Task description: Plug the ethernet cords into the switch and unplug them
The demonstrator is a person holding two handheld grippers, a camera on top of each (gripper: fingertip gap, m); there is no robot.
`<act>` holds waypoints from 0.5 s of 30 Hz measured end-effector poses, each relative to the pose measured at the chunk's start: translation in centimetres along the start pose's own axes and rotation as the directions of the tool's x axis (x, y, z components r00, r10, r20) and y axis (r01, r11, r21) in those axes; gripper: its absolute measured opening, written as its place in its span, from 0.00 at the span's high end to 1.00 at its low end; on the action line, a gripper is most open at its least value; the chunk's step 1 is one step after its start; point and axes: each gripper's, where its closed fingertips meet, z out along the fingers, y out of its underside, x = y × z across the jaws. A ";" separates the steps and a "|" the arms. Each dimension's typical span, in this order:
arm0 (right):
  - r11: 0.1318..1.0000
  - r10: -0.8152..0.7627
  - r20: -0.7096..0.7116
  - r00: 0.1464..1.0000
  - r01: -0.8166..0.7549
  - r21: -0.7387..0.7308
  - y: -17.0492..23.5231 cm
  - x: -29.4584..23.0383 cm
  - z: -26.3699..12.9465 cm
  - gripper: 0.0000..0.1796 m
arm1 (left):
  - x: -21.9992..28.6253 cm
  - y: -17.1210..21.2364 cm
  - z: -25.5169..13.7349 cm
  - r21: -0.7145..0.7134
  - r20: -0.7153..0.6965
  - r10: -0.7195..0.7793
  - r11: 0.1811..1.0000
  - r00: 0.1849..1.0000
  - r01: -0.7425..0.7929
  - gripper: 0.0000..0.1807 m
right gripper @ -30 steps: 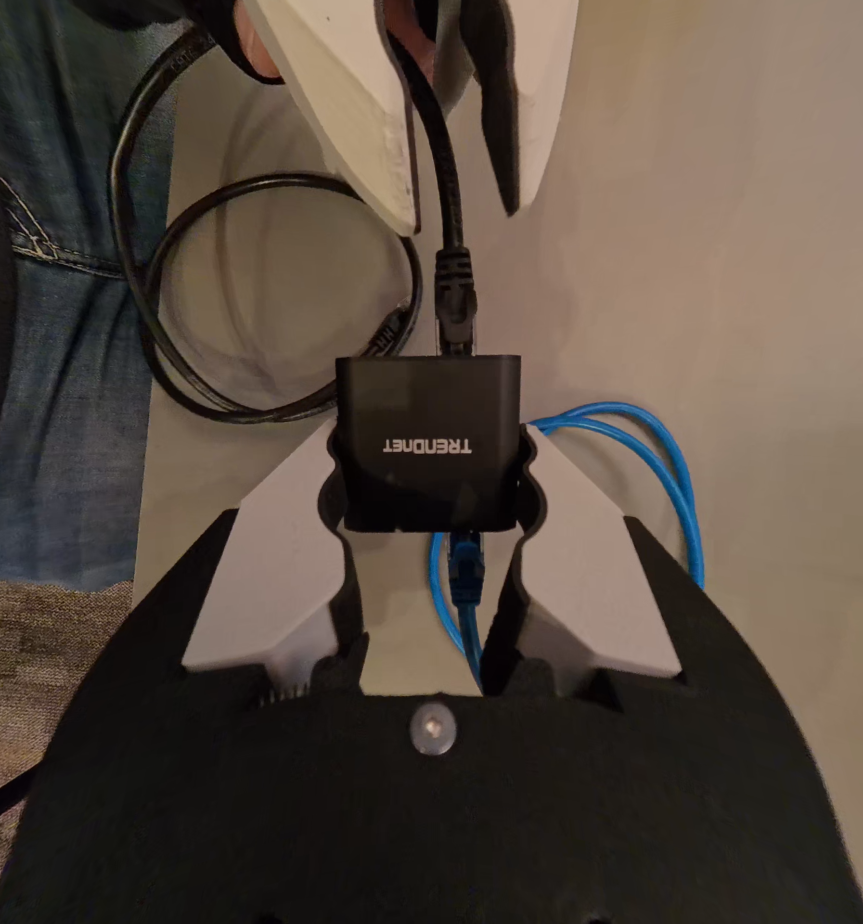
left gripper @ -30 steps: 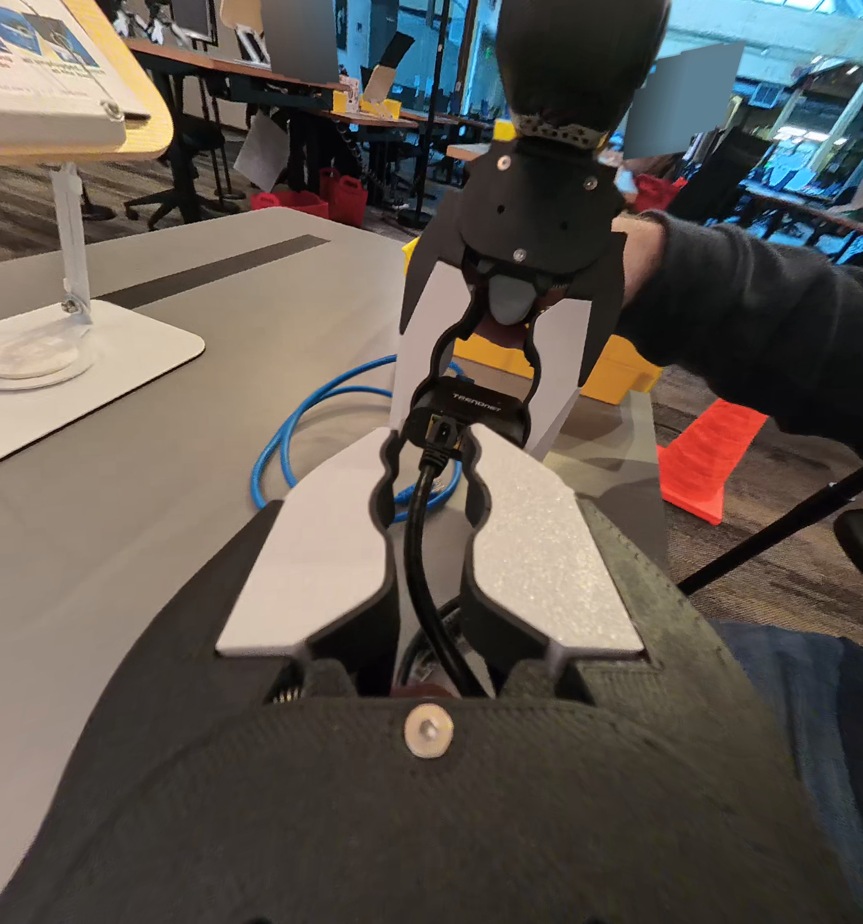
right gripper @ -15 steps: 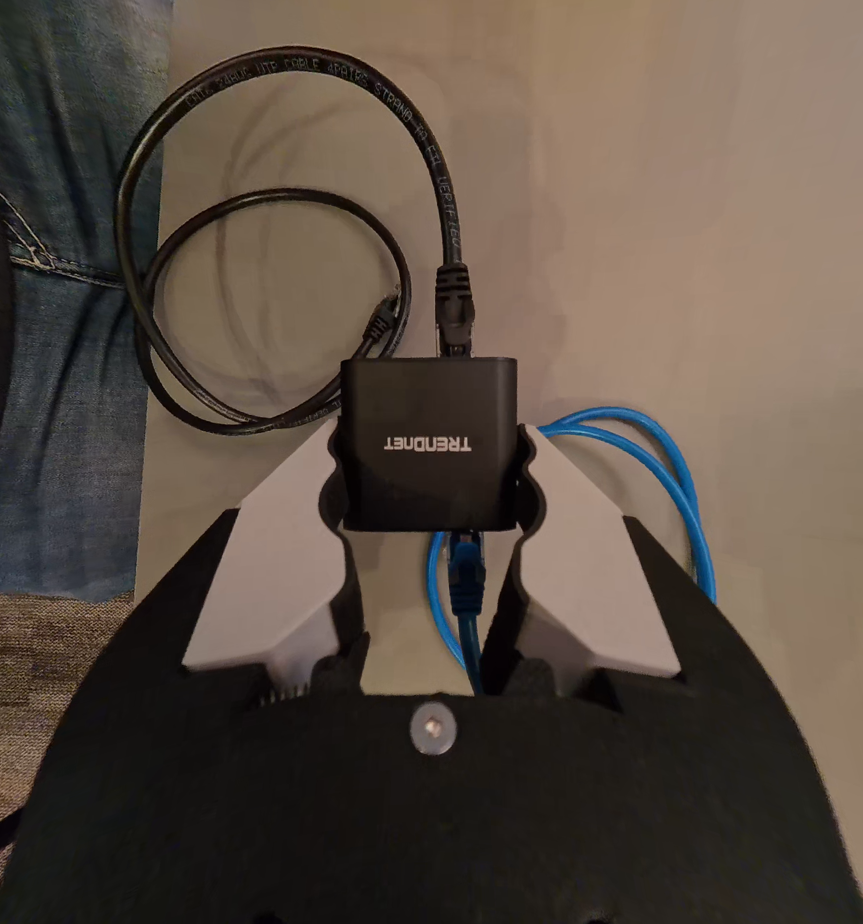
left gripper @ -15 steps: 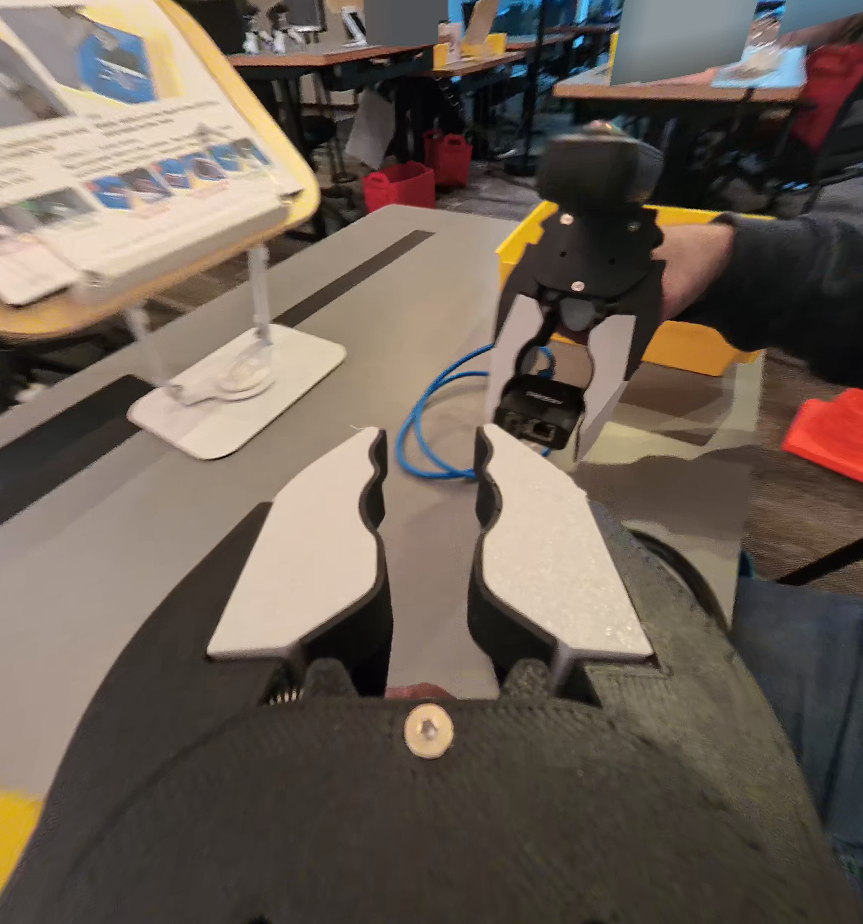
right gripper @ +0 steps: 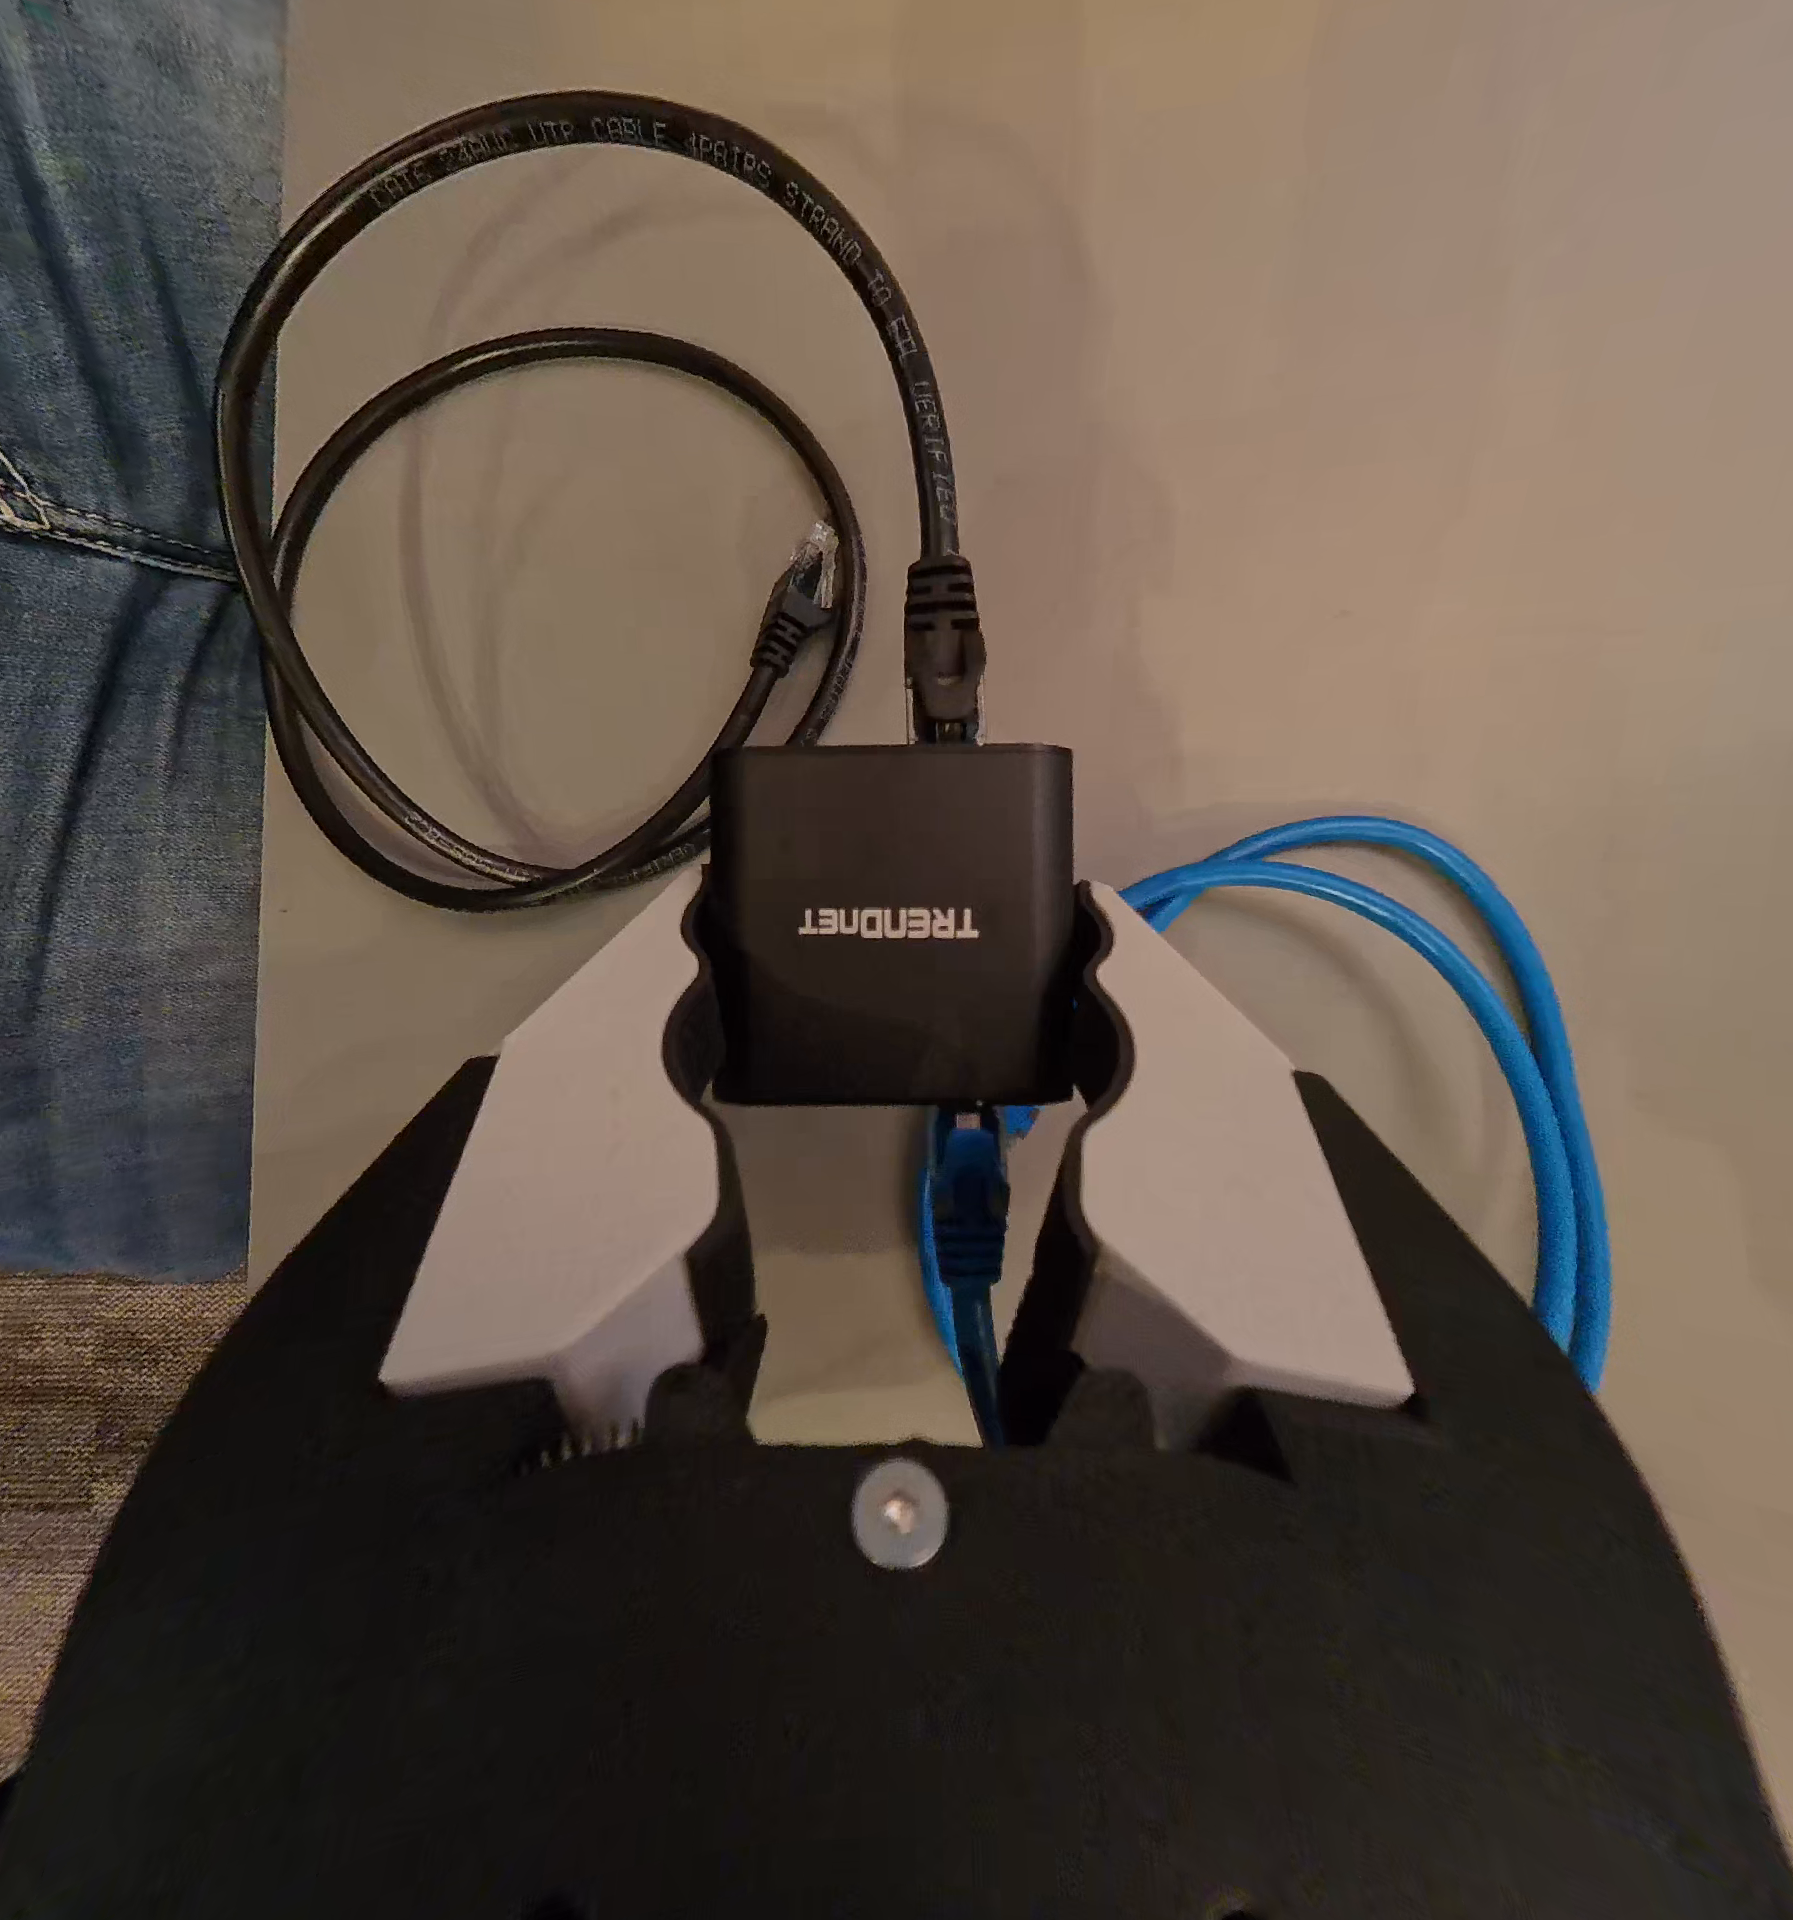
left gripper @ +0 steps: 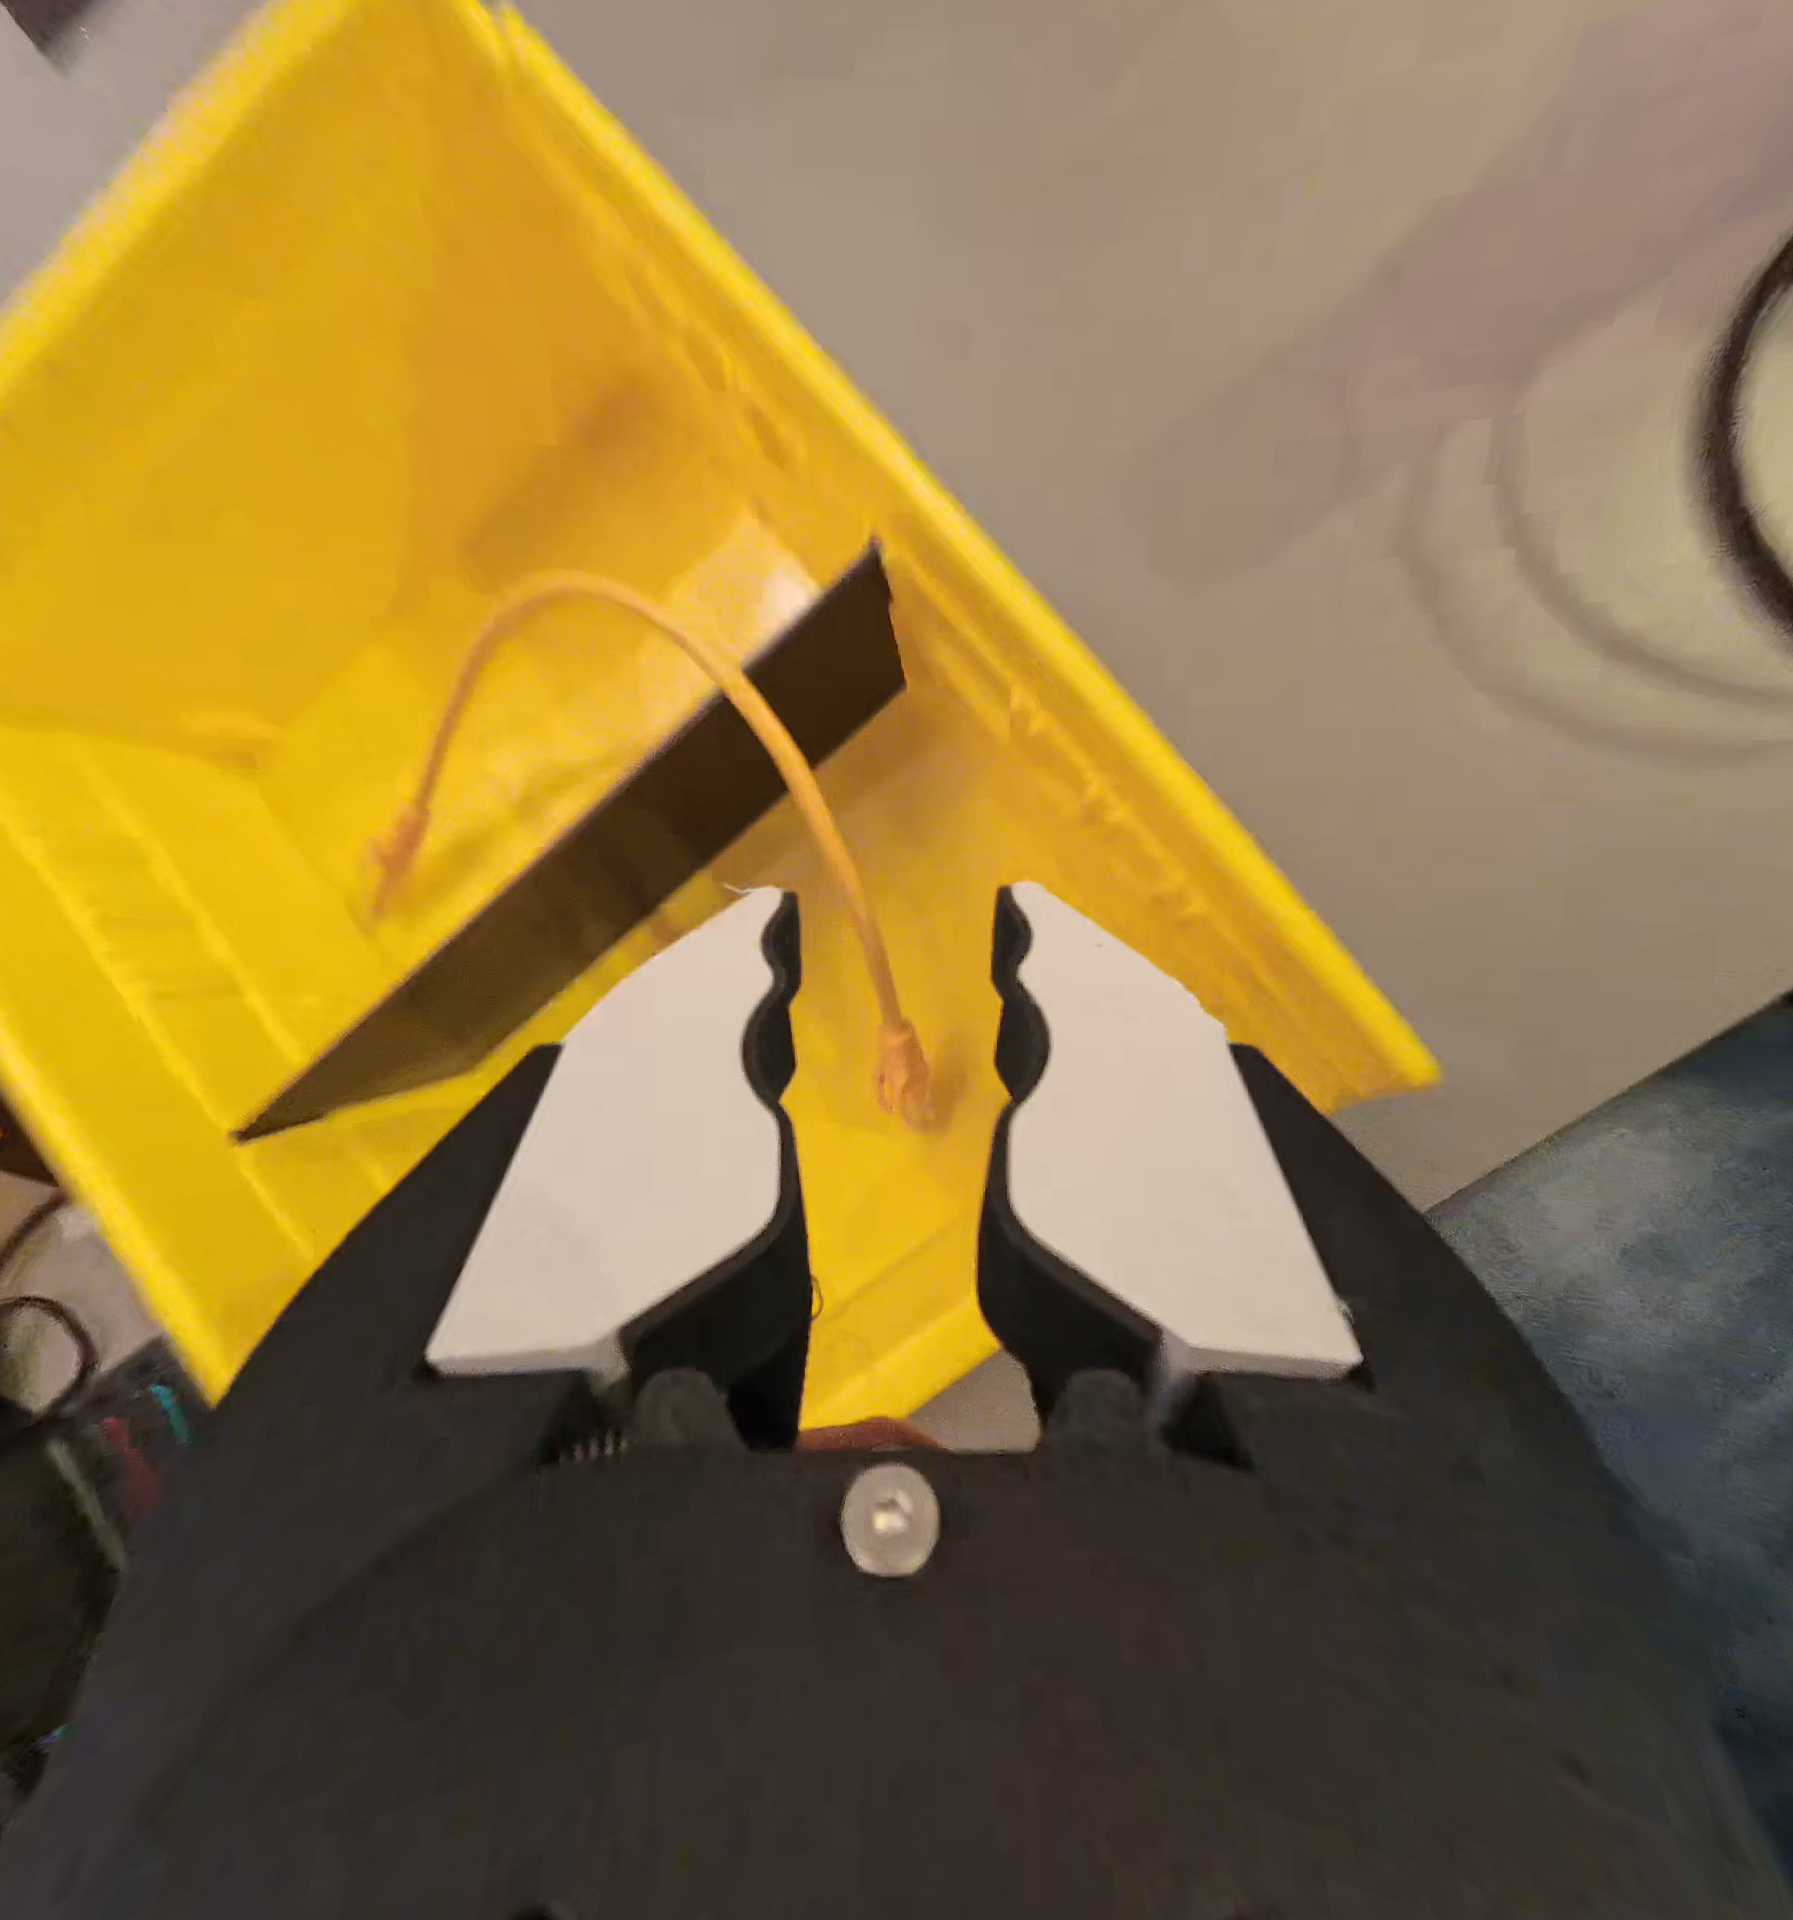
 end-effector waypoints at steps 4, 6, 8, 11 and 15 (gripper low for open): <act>1.000 -0.003 0.003 1.000 0.003 -0.012 0.1 -0.4 0.3 0.64 | 0.1 3.0 4.1 -0.117 -0.017 -0.058 0.992 0.998 0.056 0.89; 1.000 -0.001 0.001 1.000 0.001 -0.009 0.1 -0.4 0.3 0.64 | 0.0 2.7 4.6 -0.084 -0.009 -0.071 0.994 0.997 0.070 0.97; 1.000 0.004 -0.002 1.000 -0.004 -0.006 0.3 -0.4 0.1 0.64 | -0.5 2.7 4.2 -0.087 0.019 -0.055 0.995 0.998 0.057 0.97; 1.000 0.011 -0.005 1.000 -0.011 0.007 0.5 -0.4 -0.2 0.64 | -1.1 1.5 2.8 -0.030 0.033 -0.056 0.998 0.998 0.057 0.97; 1.000 0.009 -0.011 1.000 -0.009 0.012 0.6 -0.4 -0.5 0.64 | -1.8 -1.3 -0.2 0.062 0.090 -0.018 0.998 0.996 0.012 0.97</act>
